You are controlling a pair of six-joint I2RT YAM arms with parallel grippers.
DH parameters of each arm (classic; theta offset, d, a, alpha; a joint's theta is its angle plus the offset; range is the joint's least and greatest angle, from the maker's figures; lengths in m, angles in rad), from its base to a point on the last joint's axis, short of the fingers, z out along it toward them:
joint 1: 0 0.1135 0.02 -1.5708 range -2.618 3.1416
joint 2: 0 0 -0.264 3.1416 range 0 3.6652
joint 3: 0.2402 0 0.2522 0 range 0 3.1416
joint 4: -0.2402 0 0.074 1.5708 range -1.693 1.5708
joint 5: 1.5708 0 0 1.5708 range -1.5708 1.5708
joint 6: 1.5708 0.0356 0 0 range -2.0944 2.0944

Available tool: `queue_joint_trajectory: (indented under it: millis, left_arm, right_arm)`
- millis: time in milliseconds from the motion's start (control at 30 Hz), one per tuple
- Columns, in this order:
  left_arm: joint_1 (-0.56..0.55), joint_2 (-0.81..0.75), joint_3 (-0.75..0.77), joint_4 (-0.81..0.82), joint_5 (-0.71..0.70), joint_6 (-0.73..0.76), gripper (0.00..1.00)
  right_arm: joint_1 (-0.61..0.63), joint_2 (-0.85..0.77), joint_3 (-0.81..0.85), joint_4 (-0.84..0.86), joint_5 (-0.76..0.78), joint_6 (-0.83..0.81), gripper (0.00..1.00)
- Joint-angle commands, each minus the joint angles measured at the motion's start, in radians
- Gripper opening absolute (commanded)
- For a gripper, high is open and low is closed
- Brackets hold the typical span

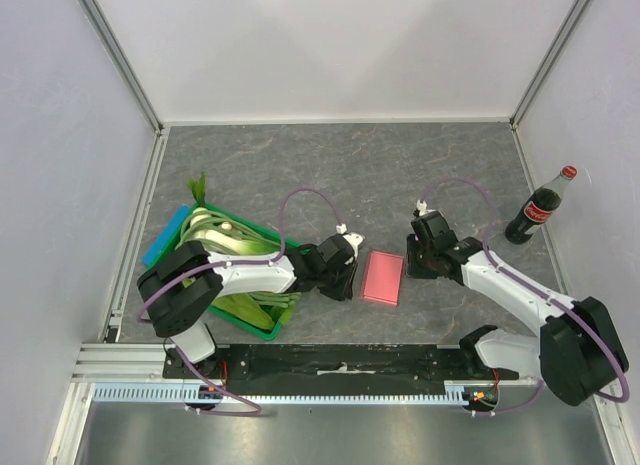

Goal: Fold the paper box

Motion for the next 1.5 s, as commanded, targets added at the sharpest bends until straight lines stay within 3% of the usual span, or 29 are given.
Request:
queue_joint_trajectory:
  millis: [0,167,300,533,700,1033,1100,1167,1233,1300,1467]
  left_arm:
    - [-0.017,0.001,0.044,-0.011,0.024,0.003,0.25]
    - [-0.017,0.039,0.079,-0.021,0.013,0.029,0.20]
    - [-0.019,0.086,0.104,-0.027,0.022,0.043,0.15]
    - [-0.032,0.105,0.104,-0.027,0.022,0.040,0.13]
    - [-0.042,0.131,0.117,-0.030,0.047,0.042,0.11]
    - [-0.062,0.204,0.139,0.109,0.197,-0.020,0.09]
    - [-0.062,0.209,0.142,0.112,0.182,-0.015,0.09]
    - [-0.062,0.185,0.133,0.111,0.133,0.005,0.10]
    - [-0.062,0.163,0.127,0.056,0.073,0.020,0.11]
    - [-0.060,0.110,0.118,-0.010,0.021,0.055,0.15]
    - [-0.048,-0.010,0.071,-0.090,-0.054,0.118,0.29]
  right_arm:
    - [-0.002,-0.095,-0.022,-0.060,-0.008,0.038,0.33]
    - [0.005,-0.125,-0.104,-0.045,-0.047,0.069,0.11]
    - [0.067,-0.111,-0.157,0.015,-0.034,0.116,0.04]
    - [0.179,-0.088,-0.192,0.081,-0.006,0.235,0.00]
    - [0.186,-0.102,-0.224,0.131,-0.009,0.291,0.00]
    - [0.283,0.010,-0.324,0.527,-0.150,0.440,0.00]
    - [0.286,0.030,-0.332,0.539,-0.153,0.446,0.00]
    - [0.286,0.001,-0.347,0.530,-0.144,0.449,0.00]
    - [0.259,-0.029,-0.318,0.377,-0.080,0.419,0.00]
    - [0.201,-0.080,-0.290,0.227,-0.037,0.350,0.00]
    - [0.096,-0.112,-0.171,0.092,0.029,0.195,0.05]
